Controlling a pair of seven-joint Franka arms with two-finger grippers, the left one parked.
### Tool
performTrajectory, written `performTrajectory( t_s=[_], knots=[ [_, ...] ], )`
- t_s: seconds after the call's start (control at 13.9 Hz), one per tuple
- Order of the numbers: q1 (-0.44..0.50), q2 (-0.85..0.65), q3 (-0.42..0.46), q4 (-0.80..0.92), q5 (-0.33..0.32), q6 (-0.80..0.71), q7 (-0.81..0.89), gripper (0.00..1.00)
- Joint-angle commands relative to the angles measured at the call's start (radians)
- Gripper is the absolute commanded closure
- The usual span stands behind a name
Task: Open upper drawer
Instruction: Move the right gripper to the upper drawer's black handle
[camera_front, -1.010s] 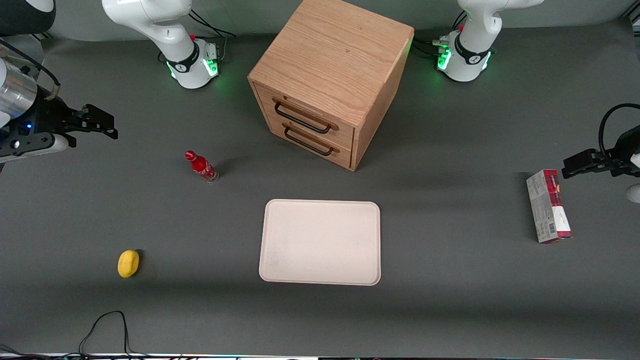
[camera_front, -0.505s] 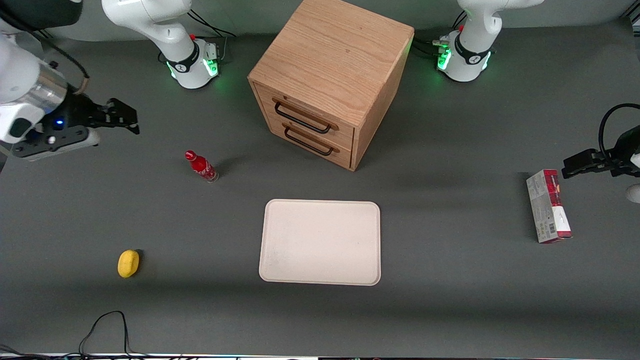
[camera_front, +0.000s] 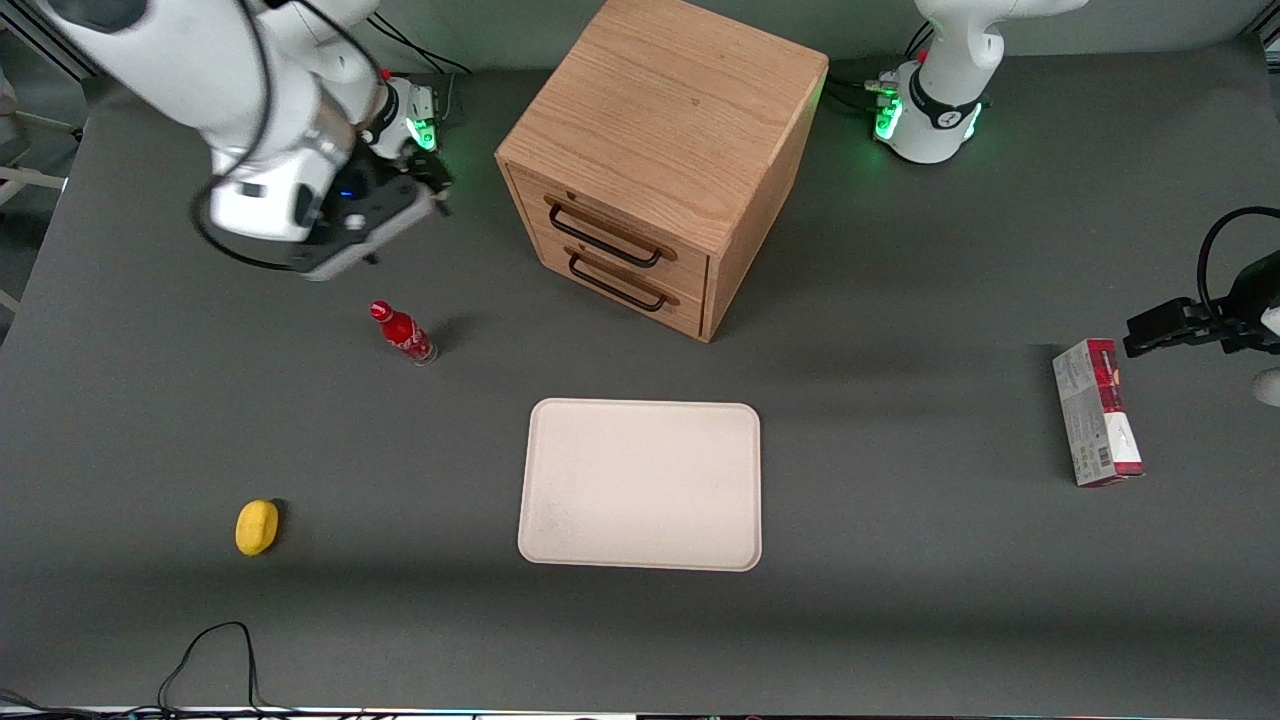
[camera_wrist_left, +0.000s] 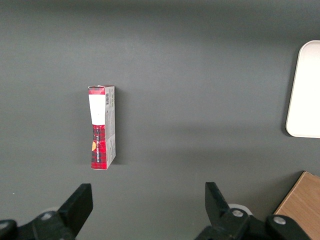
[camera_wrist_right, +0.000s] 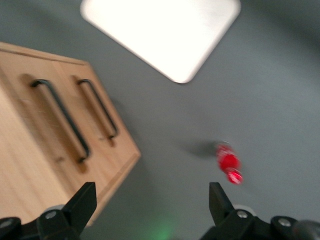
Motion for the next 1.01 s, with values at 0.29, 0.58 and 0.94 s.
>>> performTrajectory(
  t_s=[0.29,0.58,0.94],
  knots=[
    [0.149,0.323,0.002,0.304,0.053,0.006,-0.182,0.00],
    [0.146,0.363,0.014,0.298,0.097,0.032,-0.466,0.00],
    [0.128,0.384,0.010,0.237,0.157,0.020,-0.555,0.00]
  ],
)
